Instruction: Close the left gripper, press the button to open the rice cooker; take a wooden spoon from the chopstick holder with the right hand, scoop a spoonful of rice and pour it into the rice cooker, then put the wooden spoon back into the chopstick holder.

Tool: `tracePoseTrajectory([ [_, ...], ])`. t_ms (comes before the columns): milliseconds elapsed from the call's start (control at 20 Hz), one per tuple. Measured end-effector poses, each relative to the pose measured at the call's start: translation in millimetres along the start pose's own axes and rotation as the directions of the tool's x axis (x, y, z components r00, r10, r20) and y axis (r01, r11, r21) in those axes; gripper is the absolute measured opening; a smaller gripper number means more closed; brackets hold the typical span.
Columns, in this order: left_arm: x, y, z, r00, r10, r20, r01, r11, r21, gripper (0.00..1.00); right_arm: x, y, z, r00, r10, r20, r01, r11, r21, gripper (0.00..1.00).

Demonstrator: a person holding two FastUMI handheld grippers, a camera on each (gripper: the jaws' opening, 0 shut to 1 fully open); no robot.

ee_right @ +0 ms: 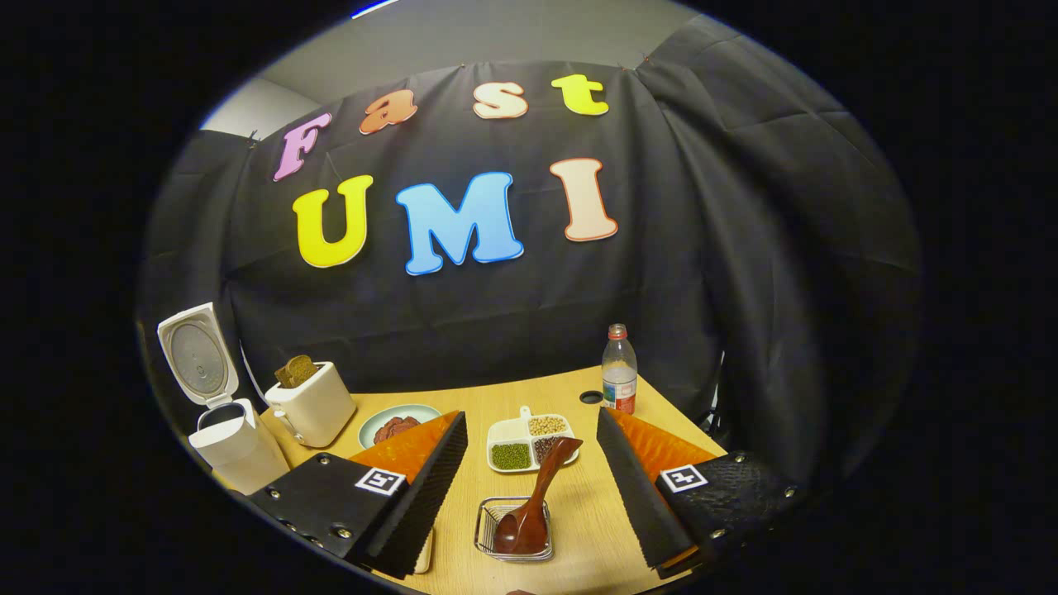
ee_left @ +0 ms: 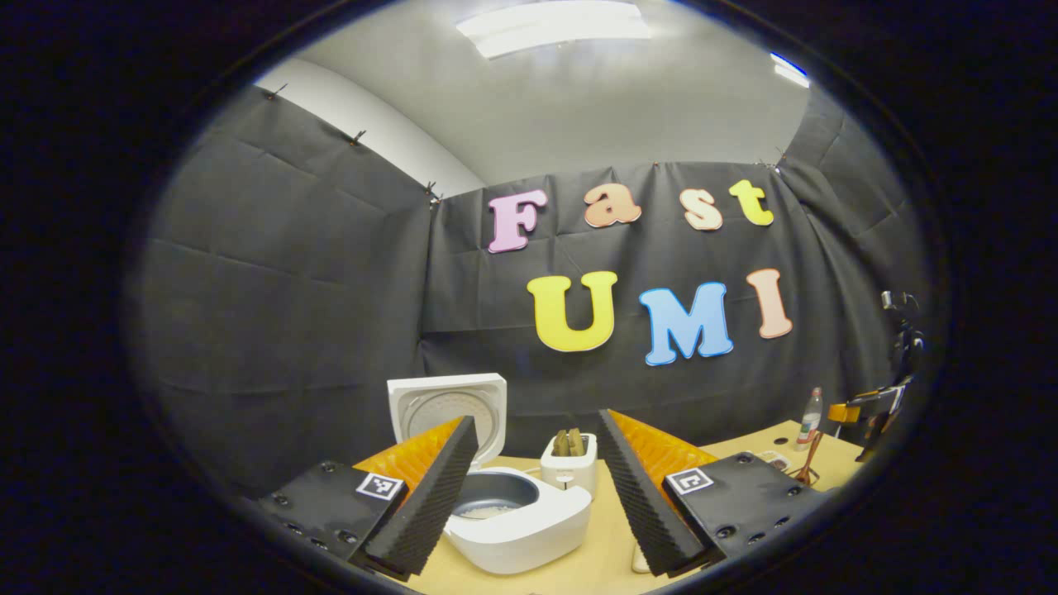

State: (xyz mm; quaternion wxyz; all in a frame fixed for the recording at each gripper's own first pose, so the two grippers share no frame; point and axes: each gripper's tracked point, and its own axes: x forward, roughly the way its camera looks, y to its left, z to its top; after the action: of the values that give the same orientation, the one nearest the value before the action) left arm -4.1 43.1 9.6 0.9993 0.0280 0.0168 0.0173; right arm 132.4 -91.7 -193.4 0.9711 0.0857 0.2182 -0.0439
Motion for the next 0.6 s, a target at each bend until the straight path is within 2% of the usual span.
tracePoseTrajectory([
  [300,-17,8,0,0.999,0.047,-0.007,-0.046,0.998,0.035,1.00,39,-8,-37,0.993,-0.005,-0.120,0.009,0.999,0.032,0.96],
  [600,-29,13,-7,0.997,0.075,-0.036,-0.073,0.996,0.050,1.00,67,-13,-84,0.967,0.021,-0.255,-0.002,0.997,0.074,0.96],
])
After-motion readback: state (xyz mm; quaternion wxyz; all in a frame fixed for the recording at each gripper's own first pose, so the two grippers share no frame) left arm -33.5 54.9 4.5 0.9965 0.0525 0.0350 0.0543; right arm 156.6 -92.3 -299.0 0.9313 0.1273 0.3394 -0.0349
